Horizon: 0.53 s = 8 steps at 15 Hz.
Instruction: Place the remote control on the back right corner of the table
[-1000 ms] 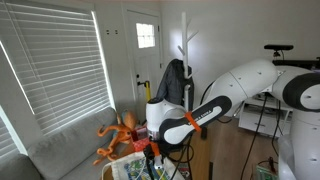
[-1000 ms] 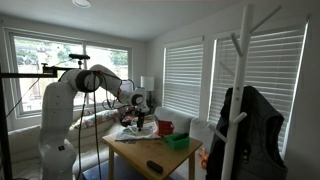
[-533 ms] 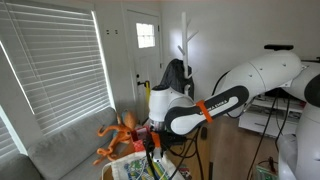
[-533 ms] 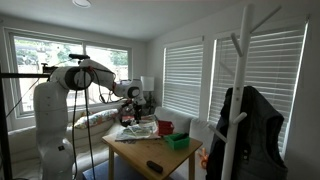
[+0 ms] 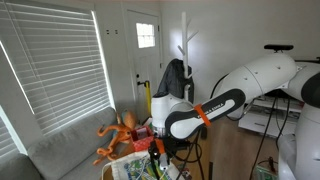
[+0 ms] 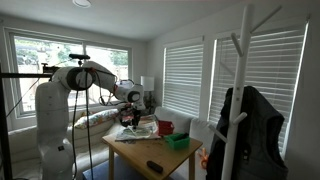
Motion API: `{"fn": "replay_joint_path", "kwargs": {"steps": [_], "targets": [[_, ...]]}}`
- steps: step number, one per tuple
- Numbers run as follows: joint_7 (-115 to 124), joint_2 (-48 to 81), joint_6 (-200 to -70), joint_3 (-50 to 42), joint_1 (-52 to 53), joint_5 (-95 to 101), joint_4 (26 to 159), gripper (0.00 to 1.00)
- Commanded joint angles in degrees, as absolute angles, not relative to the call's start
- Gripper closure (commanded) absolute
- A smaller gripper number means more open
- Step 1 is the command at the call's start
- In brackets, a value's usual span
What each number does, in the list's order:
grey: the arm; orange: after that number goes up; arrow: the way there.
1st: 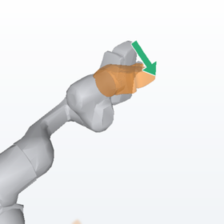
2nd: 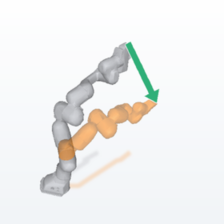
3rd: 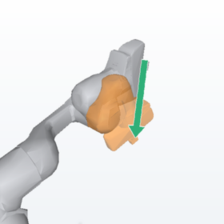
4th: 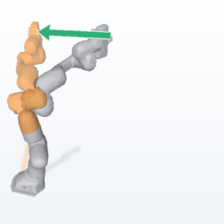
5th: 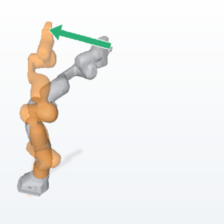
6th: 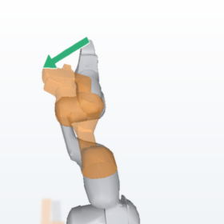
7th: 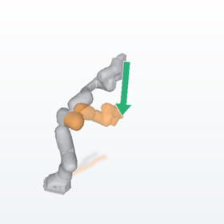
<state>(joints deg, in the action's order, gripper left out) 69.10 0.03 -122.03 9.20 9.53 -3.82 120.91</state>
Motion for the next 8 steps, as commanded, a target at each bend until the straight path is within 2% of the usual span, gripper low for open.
{"fn": "replay_joint_path", "kwargs": {"steps": [1, 8], "targets": [[70.9, -3.1, -122.4, 7.4, 7.7, -4.0, 125.5, 0.79], [78.1, -19.0, -123.9, 0.7, -2.3, -1.4, 143.6, 0.79]]}}
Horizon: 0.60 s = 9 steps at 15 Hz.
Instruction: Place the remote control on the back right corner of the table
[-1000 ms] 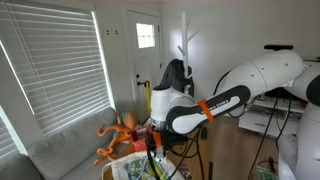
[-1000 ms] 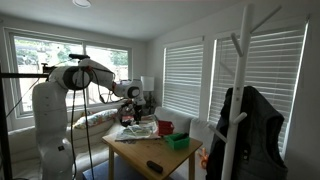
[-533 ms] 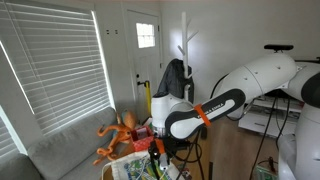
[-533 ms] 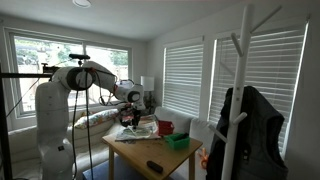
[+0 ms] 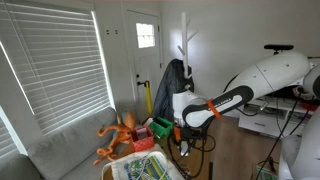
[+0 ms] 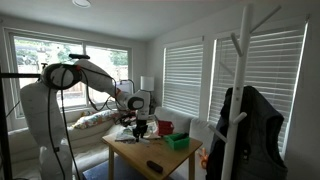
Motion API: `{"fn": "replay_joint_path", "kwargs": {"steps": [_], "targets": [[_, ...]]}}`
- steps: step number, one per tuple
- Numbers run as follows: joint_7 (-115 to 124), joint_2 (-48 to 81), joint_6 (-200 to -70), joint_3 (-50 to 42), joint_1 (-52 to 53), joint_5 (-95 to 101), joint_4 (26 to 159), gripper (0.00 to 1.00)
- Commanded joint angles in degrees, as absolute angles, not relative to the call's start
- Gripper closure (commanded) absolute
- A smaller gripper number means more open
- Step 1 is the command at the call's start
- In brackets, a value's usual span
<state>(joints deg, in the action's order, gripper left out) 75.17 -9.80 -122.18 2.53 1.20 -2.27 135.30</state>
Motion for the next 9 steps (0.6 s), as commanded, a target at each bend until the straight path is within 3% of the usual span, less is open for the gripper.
{"fn": "replay_joint_path", "kwargs": {"steps": [1, 2, 7, 8, 9], "targets": [[78.6, -19.7, -124.7, 0.4, -3.3, -2.1, 143.8, 0.79], [75.9, -14.1, -122.6, 1.5, -2.6, -2.3, 139.3, 0.54], [76.7, -18.5, -123.3, 1.0, -4.3, -2.4, 142.4, 0.54], [76.0, -18.8, -123.7, 0.1, -5.0, -2.4, 142.8, 0.79], [72.6, -19.4, -124.1, -1.6, -5.8, -2.1, 143.6, 0.79]]}}
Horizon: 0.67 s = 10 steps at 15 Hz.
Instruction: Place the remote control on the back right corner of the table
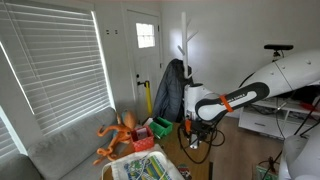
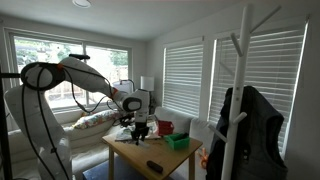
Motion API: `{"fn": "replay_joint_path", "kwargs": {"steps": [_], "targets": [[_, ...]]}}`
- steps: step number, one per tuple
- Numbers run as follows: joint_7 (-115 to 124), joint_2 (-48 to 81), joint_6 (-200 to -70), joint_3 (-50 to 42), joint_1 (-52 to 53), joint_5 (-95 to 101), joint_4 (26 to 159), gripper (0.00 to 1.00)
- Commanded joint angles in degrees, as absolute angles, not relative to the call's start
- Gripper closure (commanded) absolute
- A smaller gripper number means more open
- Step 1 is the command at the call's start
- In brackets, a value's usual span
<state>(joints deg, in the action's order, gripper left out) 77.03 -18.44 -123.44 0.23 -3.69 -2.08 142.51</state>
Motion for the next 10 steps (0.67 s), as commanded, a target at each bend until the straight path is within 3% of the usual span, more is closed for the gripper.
{"fn": "replay_joint_path", "kwargs": {"steps": [1, 10], "targets": [[68.8, -20.1, -124.7, -3.2, -6.4, -2.7, 144.2, 0.79], [43.5, -18.4, -130.1, -11.6, -13.8, -5.2, 142.7, 0.79]]}}
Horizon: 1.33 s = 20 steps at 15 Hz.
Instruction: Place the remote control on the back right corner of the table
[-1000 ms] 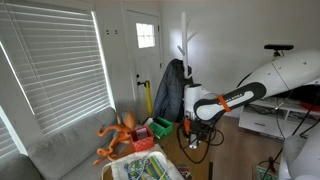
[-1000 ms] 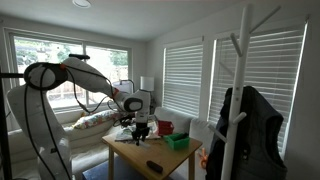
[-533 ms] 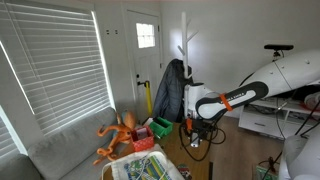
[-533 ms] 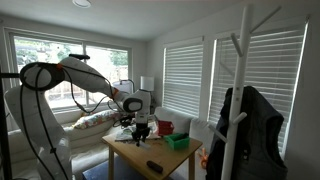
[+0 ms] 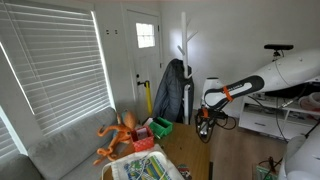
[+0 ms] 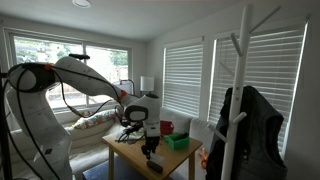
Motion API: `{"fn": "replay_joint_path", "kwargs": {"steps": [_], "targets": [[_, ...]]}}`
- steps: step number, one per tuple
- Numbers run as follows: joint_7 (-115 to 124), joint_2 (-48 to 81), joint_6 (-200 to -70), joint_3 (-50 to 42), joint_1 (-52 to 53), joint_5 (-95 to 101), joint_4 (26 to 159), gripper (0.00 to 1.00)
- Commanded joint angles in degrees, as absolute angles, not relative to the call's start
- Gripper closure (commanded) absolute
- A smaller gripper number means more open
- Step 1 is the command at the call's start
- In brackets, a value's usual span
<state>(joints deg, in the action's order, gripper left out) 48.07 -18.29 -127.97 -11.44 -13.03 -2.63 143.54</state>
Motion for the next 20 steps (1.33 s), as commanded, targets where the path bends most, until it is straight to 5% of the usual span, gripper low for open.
{"fn": "replay_joint_path", "kwargs": {"steps": [1, 3, 4, 6, 7, 20], "targets": [[43.3, -18.0, -130.4, -11.4, -13.9, -6.2, 142.1, 0.79], [46.9, -16.0, -129.5, -10.8, -14.3, -8.0, 140.5, 0.79], [45.4, -17.9, -129.8, -10.5, -14.8, -5.9, 142.4, 0.54], [46.0, -17.1, -129.8, -10.4, -14.6, -6.7, 141.8, 0.54], [46.2, -16.8, -129.7, -10.4, -14.6, -6.8, 141.5, 0.79], [47.1, -8.0, -135.5, -9.5, -13.4, -7.9, 137.7, 0.79]]}}
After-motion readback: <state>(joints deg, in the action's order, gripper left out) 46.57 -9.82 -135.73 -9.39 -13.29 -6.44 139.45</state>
